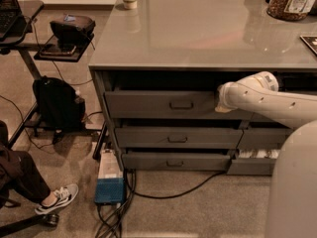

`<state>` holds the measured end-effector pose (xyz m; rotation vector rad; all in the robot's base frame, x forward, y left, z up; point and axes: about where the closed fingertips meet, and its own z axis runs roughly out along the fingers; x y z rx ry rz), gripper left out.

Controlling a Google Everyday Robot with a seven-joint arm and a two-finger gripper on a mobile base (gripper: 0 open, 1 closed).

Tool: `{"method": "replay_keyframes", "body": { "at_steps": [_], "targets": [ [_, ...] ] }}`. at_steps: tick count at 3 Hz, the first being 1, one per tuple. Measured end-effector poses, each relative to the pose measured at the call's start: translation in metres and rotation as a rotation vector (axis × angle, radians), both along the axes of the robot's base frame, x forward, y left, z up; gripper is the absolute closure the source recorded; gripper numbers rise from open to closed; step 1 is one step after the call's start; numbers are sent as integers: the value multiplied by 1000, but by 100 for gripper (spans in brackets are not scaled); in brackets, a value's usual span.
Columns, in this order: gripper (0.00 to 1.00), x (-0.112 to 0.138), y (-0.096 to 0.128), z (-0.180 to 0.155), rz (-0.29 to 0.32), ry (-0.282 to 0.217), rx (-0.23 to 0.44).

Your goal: Open top drawer

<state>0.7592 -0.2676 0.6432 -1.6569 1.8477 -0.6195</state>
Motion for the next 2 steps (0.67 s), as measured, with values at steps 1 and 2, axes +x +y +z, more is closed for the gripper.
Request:
{"method": "replay_keyframes", "body": {
  "at_steps": [1, 2],
  "targets": [
    [100, -1, 0, 2, 3, -3, -2],
    [100, -6, -1, 2, 9, 0, -4]
  ]
}}
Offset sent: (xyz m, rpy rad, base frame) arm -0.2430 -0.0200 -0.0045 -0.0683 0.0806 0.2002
